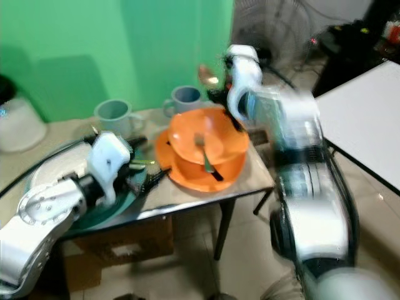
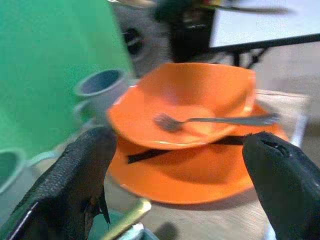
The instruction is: Setting the table
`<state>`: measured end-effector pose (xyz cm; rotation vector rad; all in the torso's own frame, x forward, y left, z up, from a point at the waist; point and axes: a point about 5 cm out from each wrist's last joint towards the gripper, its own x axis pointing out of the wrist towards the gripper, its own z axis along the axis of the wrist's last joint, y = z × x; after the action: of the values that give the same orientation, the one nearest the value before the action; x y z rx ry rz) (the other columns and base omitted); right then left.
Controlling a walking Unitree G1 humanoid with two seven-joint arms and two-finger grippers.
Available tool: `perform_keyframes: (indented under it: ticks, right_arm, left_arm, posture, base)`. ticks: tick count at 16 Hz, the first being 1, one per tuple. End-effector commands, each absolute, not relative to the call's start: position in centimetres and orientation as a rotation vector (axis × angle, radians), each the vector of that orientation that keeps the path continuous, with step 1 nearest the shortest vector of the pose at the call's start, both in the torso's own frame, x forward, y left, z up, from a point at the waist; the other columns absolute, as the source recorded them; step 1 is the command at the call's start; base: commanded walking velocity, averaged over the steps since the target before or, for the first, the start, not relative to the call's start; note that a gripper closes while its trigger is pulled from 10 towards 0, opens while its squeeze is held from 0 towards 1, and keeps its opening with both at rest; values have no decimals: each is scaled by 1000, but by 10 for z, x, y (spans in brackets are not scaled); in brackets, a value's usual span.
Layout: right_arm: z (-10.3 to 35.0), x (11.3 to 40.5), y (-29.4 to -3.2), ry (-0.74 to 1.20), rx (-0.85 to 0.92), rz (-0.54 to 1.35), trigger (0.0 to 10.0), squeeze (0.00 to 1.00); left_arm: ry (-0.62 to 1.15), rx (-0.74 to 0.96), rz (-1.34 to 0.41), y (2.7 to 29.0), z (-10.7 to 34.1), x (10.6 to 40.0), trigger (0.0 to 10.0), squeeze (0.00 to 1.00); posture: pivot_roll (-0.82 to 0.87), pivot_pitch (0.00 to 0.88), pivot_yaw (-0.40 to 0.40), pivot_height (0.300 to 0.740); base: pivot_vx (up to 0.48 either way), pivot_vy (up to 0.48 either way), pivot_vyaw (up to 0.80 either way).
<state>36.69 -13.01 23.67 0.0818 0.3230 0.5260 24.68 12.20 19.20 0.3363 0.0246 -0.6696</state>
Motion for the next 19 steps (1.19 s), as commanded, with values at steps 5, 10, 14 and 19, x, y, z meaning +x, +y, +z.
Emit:
perform_keyframes:
  ticks: [5,10,14,19]
  right_arm:
    - [259,298,-138,-52,190,540,10000,0]
    - [245,257,-153,-139,155,348,10000,0]
    - [228,241,-153,-91,174,281,10000,0]
    - [228,241,-163,-116,136,205,10000,0]
  left_arm:
    - [-79,237,-357,117,215,253,10000,0]
    - [-121,194,-216,121,212,251,10000,0]
    - [-119,196,-128,130,211,240,10000,0]
    - [-76,196,-155,133,207,235,10000,0]
  posture:
    - [-51,53,-50,740]
    - [-97,94,-45,740]
    - [-53,70,-84,740]
    - [-26,47,-93,740]
  base:
    - [0,0,0]
    - [0,0,0]
    - [0,0,-509]
    - [0,0,-781]
